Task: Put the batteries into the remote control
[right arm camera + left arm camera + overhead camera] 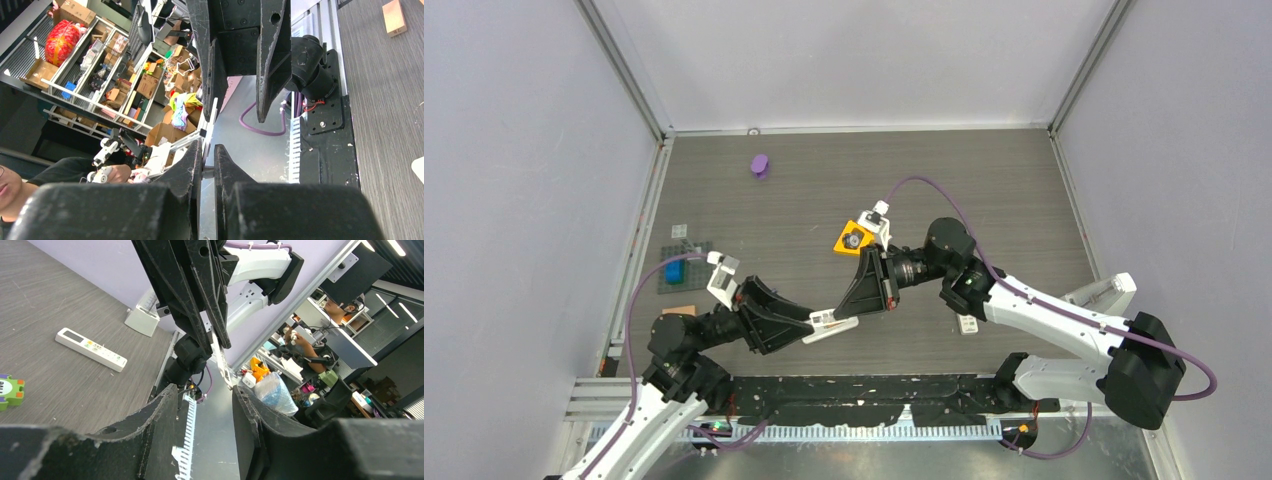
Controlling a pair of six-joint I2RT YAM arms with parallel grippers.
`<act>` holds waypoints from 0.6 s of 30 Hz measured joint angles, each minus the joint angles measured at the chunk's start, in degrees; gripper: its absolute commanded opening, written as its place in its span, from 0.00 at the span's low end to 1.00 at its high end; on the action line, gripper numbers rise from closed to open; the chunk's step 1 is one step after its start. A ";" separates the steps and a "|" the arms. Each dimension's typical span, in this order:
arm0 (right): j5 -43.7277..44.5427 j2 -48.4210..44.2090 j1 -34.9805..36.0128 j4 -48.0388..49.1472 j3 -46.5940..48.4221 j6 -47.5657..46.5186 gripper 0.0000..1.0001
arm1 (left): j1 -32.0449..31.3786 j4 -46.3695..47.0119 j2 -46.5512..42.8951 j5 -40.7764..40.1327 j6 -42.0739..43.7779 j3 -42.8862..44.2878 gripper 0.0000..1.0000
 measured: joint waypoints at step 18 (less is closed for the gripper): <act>-0.83 0.07 -0.04 3.08 -0.11 0.79 0.05 | 0.00 -1.44 0.00 -0.57 0.59 0.00 0.49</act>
